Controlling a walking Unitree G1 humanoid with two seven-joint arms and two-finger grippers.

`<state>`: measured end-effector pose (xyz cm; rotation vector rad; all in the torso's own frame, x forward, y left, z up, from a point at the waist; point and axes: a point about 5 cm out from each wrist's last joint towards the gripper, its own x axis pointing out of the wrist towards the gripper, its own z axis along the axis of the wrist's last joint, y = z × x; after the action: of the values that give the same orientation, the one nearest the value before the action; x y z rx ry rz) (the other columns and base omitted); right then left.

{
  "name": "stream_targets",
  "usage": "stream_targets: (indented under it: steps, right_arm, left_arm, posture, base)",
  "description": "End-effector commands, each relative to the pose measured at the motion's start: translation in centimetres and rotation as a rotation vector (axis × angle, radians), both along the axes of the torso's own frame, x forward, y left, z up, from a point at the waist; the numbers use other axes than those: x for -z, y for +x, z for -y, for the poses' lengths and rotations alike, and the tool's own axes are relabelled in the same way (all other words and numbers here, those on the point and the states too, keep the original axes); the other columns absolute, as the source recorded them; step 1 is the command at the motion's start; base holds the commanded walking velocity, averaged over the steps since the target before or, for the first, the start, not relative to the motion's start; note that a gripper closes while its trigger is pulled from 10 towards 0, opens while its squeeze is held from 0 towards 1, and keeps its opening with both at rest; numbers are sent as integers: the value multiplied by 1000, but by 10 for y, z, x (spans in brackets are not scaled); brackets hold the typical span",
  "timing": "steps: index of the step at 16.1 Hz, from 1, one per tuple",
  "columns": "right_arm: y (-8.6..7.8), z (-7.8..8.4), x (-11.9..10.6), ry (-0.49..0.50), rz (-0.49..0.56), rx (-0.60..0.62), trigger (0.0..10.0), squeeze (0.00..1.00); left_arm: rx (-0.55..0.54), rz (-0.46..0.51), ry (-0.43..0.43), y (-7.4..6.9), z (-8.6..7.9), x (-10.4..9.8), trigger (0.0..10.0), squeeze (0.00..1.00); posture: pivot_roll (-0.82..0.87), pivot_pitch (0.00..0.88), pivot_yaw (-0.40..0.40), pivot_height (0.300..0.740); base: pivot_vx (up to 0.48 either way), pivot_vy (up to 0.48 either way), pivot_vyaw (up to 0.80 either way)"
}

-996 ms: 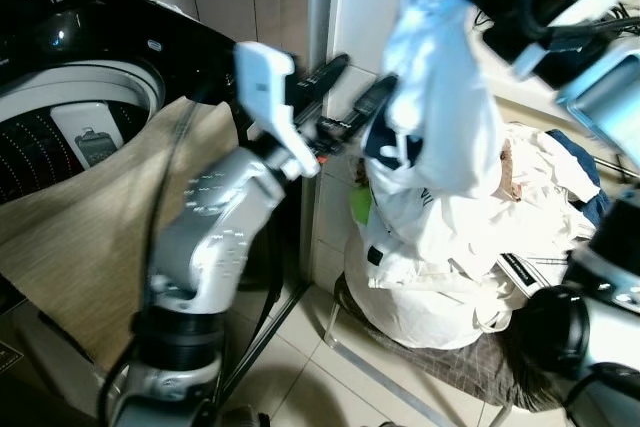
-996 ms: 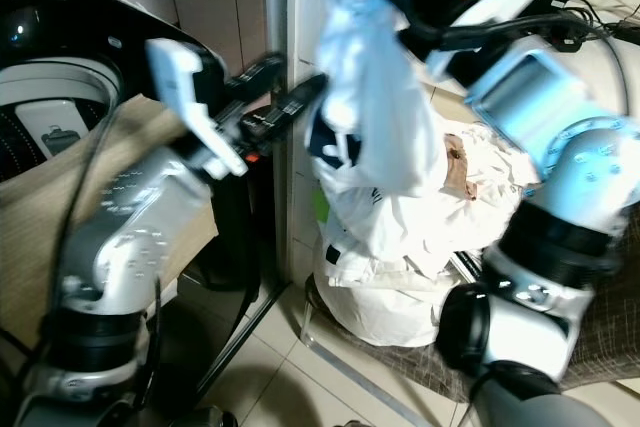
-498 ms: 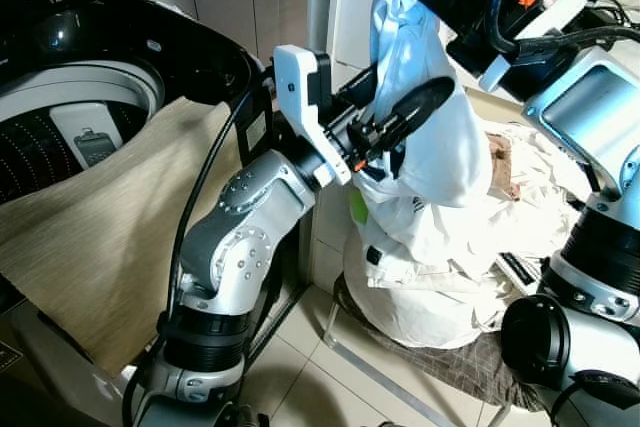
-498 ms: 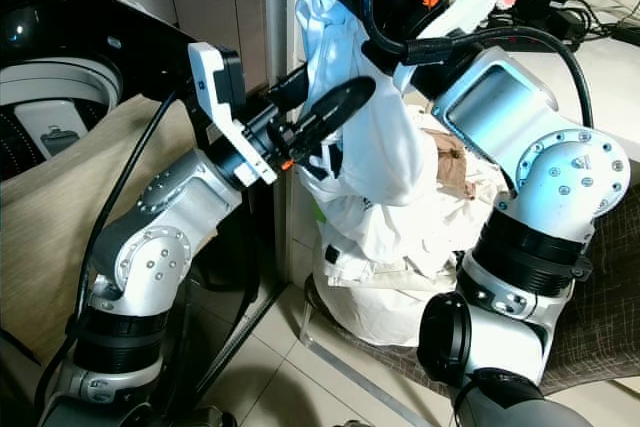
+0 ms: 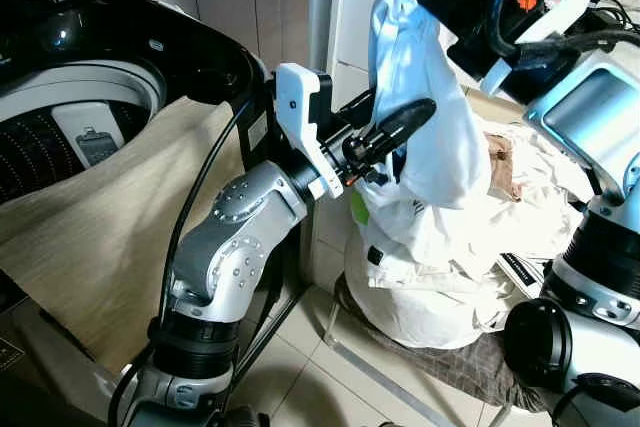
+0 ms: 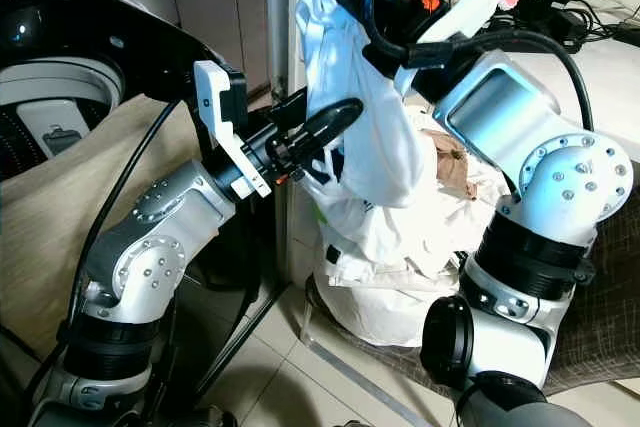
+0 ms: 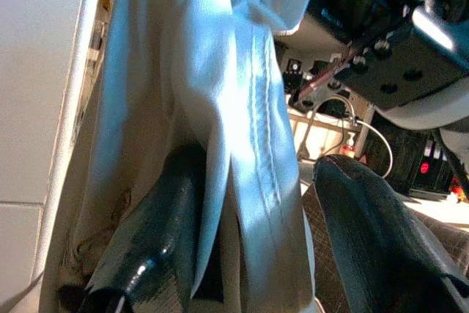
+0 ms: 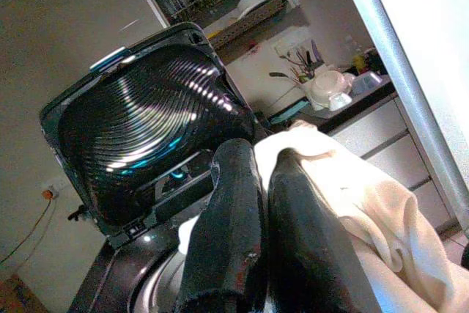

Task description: Clothes washing

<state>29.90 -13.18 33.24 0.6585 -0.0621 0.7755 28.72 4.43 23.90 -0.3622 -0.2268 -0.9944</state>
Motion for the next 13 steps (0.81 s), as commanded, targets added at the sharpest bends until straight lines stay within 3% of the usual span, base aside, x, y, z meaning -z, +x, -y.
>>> stream_targets:
  steps: [1,13]
  right_arm:
    - [-5,1,-5,-2,31,-2,0,0]
    - [-6,-1,-4,-36,36,35,0,0]
  left_arm:
    - [23,10,0,0,2,-2,0,0]
    - [29,-23,34,-2,1,11,0,0]
  posture:
    - [-109,0,-32,740]
    - [-119,0,-11,740]
  base:
    - [0,0,0]
    - [0,0,0]
